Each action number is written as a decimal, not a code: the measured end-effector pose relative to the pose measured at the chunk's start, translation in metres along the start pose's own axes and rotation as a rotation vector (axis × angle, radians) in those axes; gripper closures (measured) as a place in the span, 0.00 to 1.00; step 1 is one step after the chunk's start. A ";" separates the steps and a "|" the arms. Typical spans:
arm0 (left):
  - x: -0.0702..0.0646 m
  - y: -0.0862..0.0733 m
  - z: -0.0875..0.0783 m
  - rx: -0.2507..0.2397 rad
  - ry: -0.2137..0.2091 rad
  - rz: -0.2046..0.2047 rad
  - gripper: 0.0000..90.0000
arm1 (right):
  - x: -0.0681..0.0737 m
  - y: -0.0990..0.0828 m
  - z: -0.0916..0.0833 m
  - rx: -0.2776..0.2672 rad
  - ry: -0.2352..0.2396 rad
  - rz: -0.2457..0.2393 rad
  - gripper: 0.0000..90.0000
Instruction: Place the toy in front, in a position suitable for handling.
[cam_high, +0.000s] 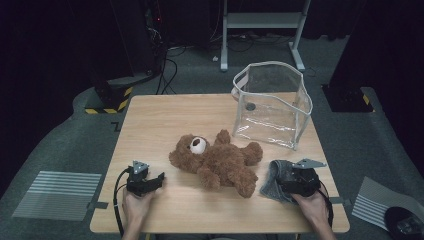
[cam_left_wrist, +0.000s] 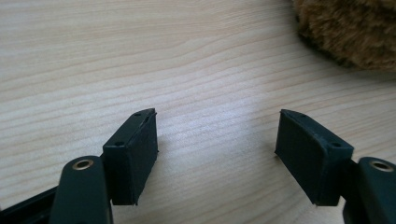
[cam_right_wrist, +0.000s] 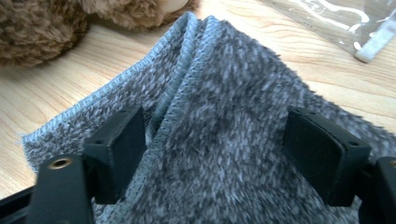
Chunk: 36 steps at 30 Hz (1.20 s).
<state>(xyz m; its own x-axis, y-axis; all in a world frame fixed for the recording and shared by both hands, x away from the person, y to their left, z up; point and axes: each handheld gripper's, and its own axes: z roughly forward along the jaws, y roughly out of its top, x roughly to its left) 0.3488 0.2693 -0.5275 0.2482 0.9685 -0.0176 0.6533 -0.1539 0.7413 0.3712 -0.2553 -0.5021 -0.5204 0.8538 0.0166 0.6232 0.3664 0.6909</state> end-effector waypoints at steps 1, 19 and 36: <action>-0.001 -0.001 0.001 -0.010 0.011 0.005 0.32 | 0.002 0.000 0.002 0.008 -0.001 -0.007 0.20; 0.000 -0.001 0.001 -0.008 0.022 0.000 0.32 | 0.006 -0.008 0.008 0.032 -0.018 -0.063 0.59; 0.000 -0.001 0.001 -0.007 0.024 0.001 0.31 | 0.002 0.010 -0.006 0.006 -0.017 -0.130 0.85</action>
<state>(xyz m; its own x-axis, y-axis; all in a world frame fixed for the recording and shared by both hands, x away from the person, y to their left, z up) 0.3488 0.2690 -0.5287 0.2322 0.9727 -0.0008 0.6478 -0.1540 0.7460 0.3726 -0.2519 -0.4905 -0.5866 0.8054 -0.0850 0.5549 0.4761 0.6822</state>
